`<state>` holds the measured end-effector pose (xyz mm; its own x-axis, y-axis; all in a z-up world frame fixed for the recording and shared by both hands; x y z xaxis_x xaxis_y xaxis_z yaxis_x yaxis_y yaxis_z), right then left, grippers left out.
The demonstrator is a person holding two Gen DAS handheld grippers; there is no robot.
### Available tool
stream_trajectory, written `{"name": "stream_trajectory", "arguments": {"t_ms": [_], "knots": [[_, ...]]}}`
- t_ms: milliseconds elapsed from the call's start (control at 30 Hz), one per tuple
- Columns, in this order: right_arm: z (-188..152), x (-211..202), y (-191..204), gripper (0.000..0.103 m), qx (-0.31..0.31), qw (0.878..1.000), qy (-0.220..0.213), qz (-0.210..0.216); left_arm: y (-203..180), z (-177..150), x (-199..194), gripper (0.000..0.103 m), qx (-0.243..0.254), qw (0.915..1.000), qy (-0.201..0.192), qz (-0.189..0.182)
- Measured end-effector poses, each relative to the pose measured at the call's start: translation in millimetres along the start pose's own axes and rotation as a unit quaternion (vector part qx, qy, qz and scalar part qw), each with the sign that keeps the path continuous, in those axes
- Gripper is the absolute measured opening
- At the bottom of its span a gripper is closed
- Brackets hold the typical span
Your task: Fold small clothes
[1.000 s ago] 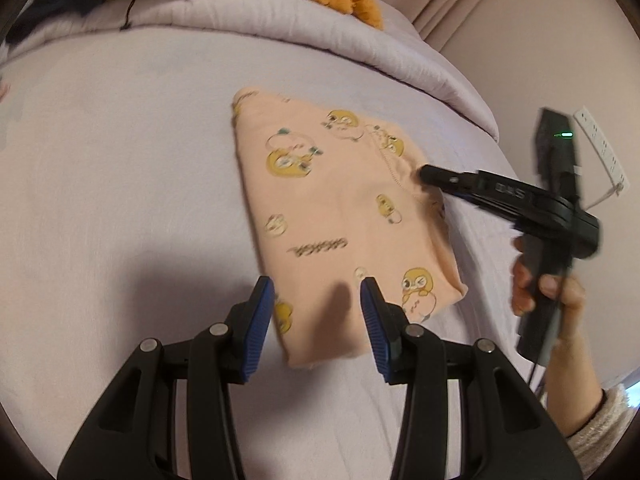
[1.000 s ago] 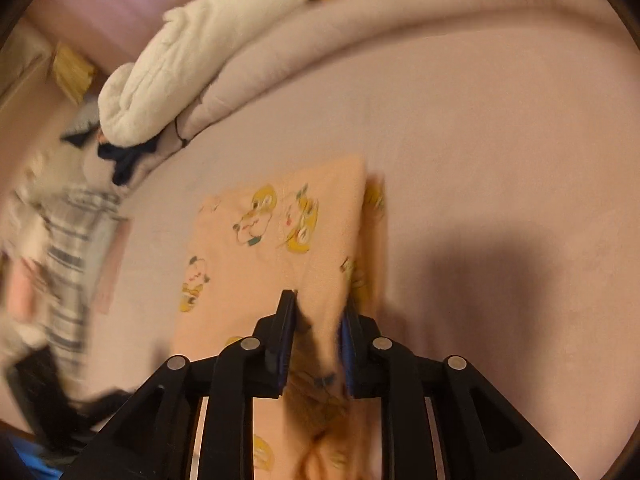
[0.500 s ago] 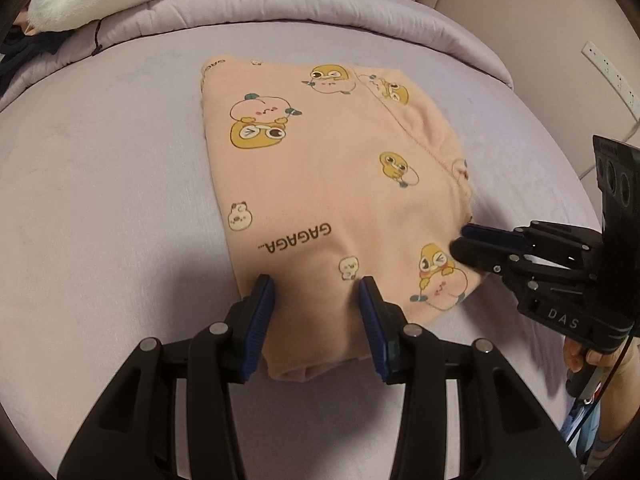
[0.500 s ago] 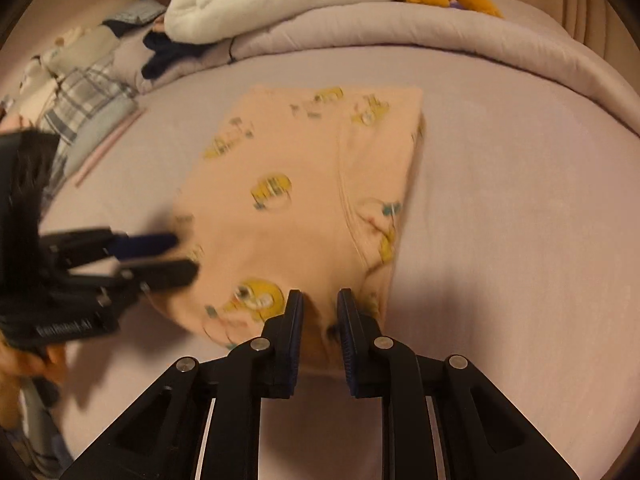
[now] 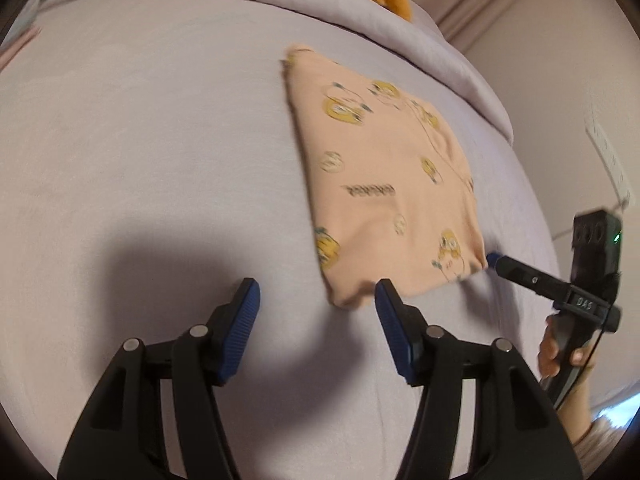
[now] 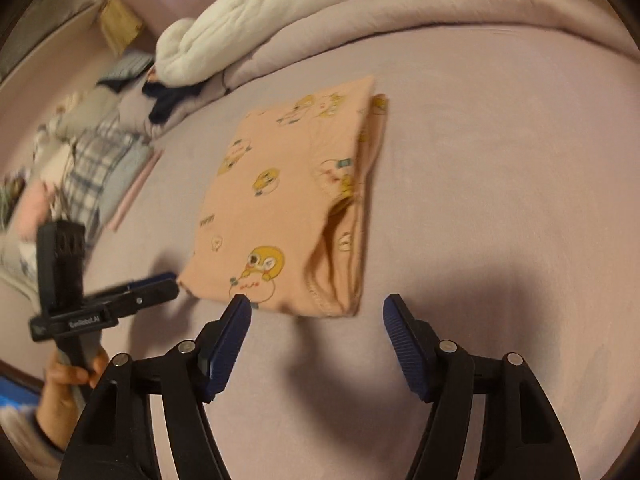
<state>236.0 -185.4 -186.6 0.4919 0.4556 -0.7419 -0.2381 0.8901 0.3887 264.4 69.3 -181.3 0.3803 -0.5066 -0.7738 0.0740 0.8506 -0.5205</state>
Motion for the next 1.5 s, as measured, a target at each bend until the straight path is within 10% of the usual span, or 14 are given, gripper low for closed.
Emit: {"name": "stream_trajectory", "arguments": {"t_ms": [633,1267,1500], "knots": [[38,38,-41,0.072,0.163,0.979,-0.032,0.115,-7,60,37,0.064,-0.069,0.9929,0.012,-0.096],[81,78,-20,0.071,0.098,0.986,-0.016,0.134,-24,78,67,0.066,-0.074,0.9851,0.044,-0.149],[78,77,-10,0.04,0.057,0.995,-0.014,0.076,-22,74,64,0.042,-0.065,0.9909,0.032,-0.114]]}}
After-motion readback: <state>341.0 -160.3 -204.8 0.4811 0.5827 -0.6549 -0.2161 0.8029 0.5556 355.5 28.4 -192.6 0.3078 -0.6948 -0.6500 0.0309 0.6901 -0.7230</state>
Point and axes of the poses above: each gripper's, at about its wrist camera, not at the fingertips, and x roughly the way its jaws point, y to its left, z to its top, the point moved 2 cm from there along x, roughly the way its jaws point, and after that the axes turned 6 degrees about -x, right-handed, at the moved point
